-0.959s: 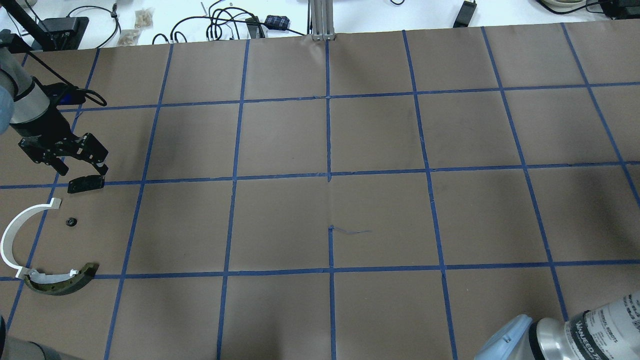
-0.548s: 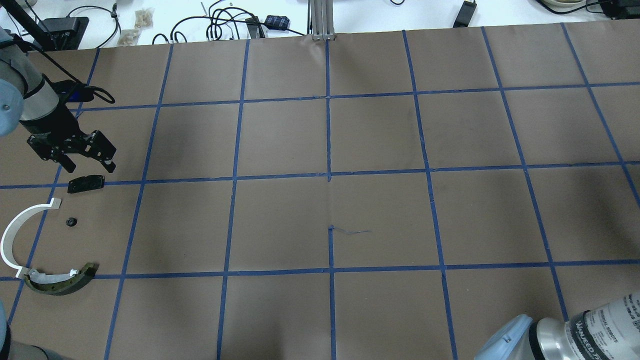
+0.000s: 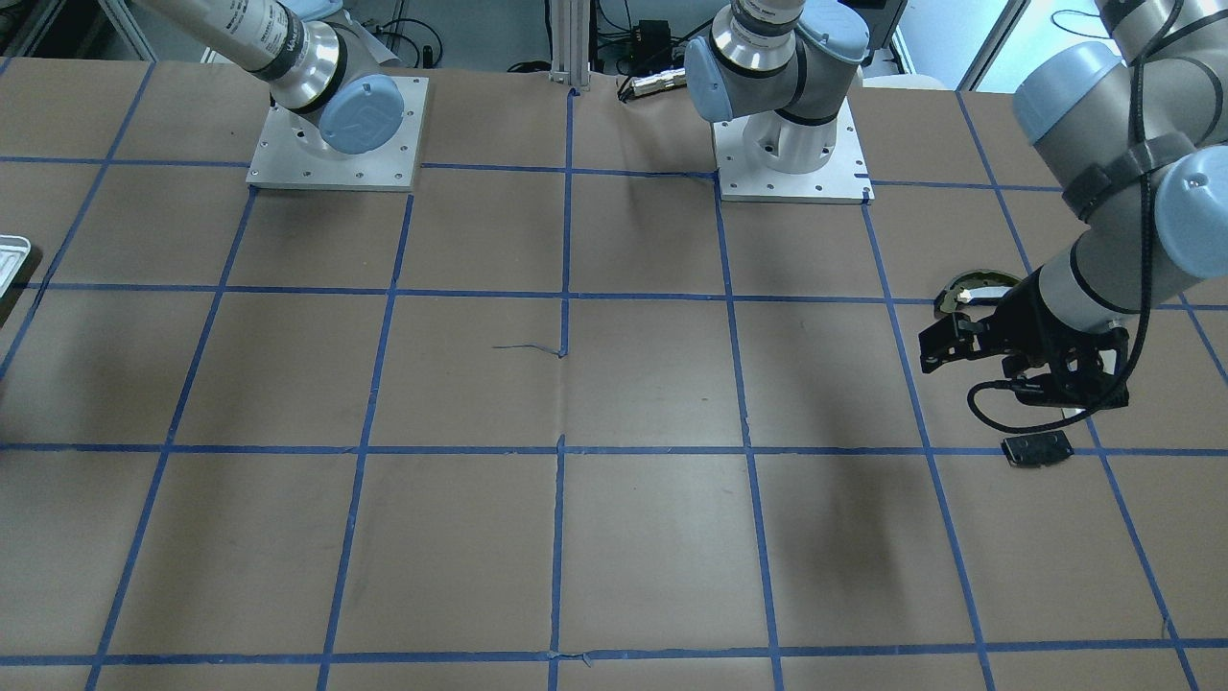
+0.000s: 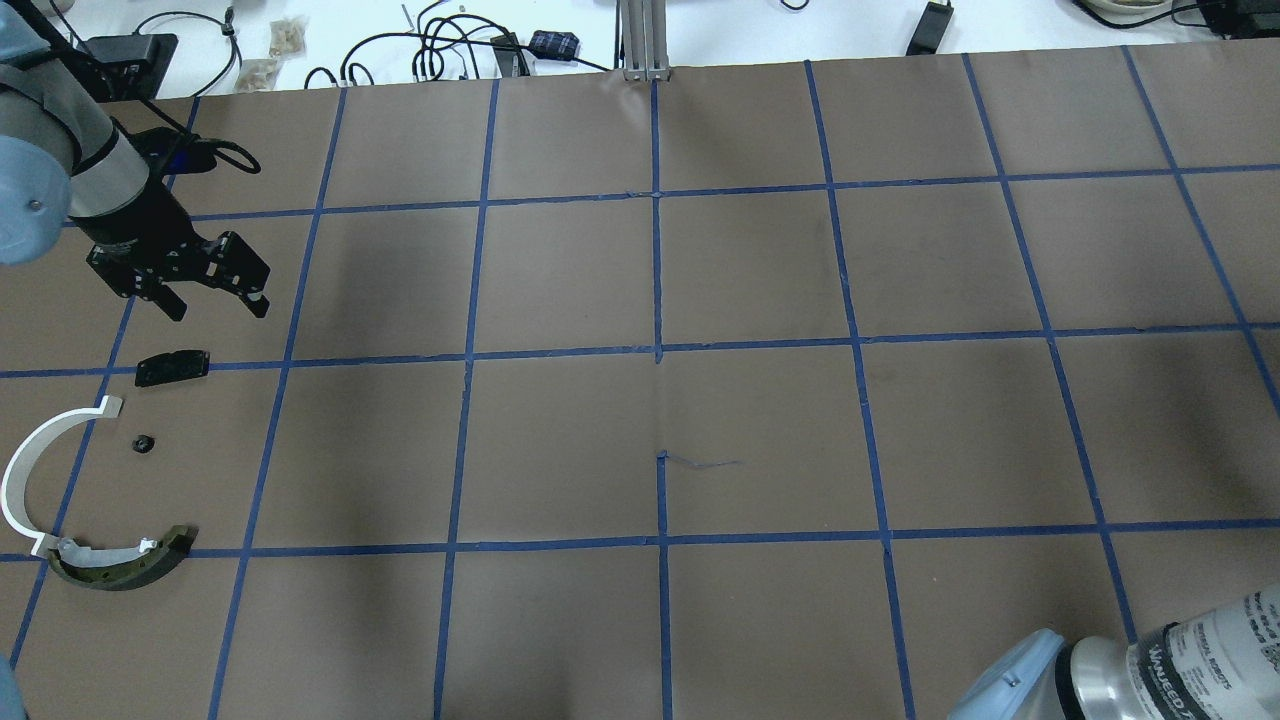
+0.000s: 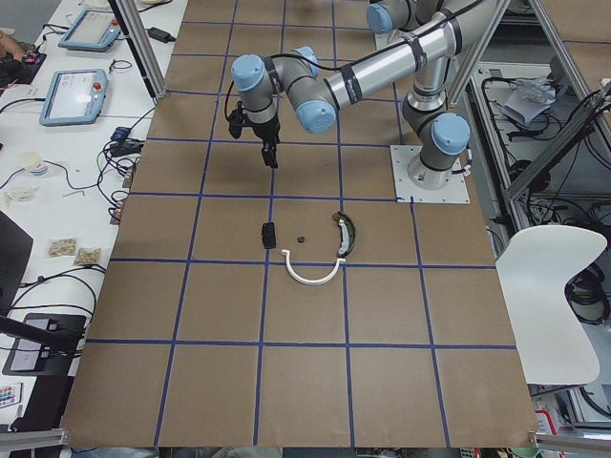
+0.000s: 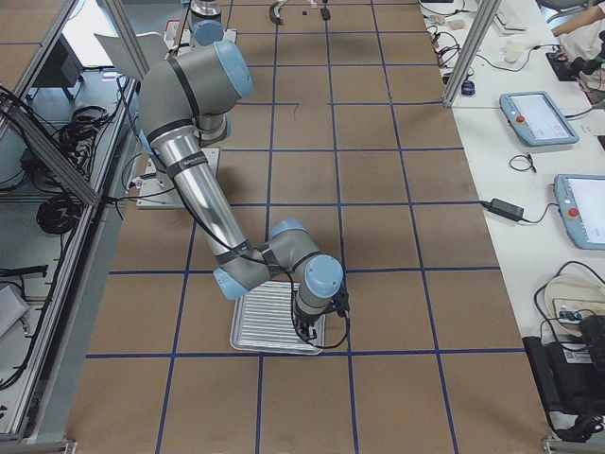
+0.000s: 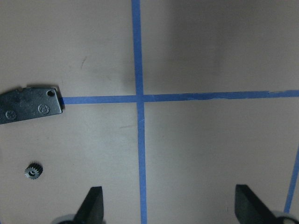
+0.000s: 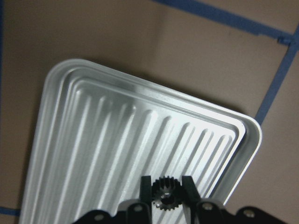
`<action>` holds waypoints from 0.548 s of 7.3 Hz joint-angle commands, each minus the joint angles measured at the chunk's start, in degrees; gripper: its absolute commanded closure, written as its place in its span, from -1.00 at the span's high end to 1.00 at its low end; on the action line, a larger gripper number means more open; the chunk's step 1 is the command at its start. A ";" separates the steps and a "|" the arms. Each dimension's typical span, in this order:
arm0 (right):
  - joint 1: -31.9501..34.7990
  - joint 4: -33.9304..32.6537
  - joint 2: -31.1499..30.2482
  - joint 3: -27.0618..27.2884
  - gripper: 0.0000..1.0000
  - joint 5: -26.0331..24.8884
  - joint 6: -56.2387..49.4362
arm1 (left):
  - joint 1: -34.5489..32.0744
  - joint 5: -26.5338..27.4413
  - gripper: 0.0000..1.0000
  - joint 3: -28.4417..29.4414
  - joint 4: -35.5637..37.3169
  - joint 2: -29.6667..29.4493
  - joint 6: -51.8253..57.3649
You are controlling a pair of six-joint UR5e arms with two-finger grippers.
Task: Place bearing gear from tray to pile
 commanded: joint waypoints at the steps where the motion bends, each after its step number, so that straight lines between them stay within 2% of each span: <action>1: 8.01 8.22 -7.63 0.29 -0.84 -1.83 6.53 | -2.84 -0.18 1.00 0.00 0.12 2.03 -0.08; 2: 13.18 16.28 -10.54 0.29 -0.84 -1.30 16.50 | -3.29 -0.27 1.00 0.00 0.21 2.64 -0.08; 4: 29.41 23.54 -15.47 0.20 -0.83 -1.21 41.25 | -3.56 -0.09 1.00 0.00 0.91 1.16 -0.17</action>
